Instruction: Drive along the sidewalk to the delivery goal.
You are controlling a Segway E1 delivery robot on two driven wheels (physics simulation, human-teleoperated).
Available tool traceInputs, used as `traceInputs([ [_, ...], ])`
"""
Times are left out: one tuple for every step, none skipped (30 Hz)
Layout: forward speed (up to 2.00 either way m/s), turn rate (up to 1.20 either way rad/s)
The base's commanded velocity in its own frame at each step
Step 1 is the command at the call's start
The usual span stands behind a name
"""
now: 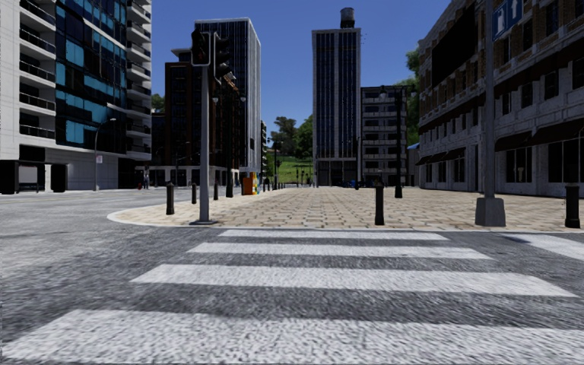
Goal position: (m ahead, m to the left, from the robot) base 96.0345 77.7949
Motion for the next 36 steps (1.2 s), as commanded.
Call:
traceInputs([
  [2.0,-0.1],
  [2.0,-0.1],
  [2.0,-0.1],
  [2.0,-0.1],
  [2.0,-0.1],
  [2.0,-0.1],
  [2.0,-0.1],
  [2.0,-0.1],
  [2.0,-0.13],
  [2.0,-0.21],
  [2.0,-0.25],
  [2.0,-0.27],
  [2.0,-0.27],
  [2.0,-0.27],
  [2.0,-0.27],
  [2.0,-0.27],
  [2.0,-0.27],
  [2.0,-0.27],
  [2.0,-0.27],
  [2.0,-0.27],
  [2.0,-0.27],
  [2.0,-0.27],
  [2.0,-0.27],
  [2.0,-0.27],
  [2.0,-0.27],
  [2.0,-0.27],
  [2.0,-0.27],
  [2.0,-0.27],
  [2.0,-0.2],
  [2.0,-0.01],
  [2.0,0.0],
  [2.0,0.0],
  [2.0,0.0],
  [2.0,0.0],
  [2.0,0.0],
  [2.0,0.0],
])
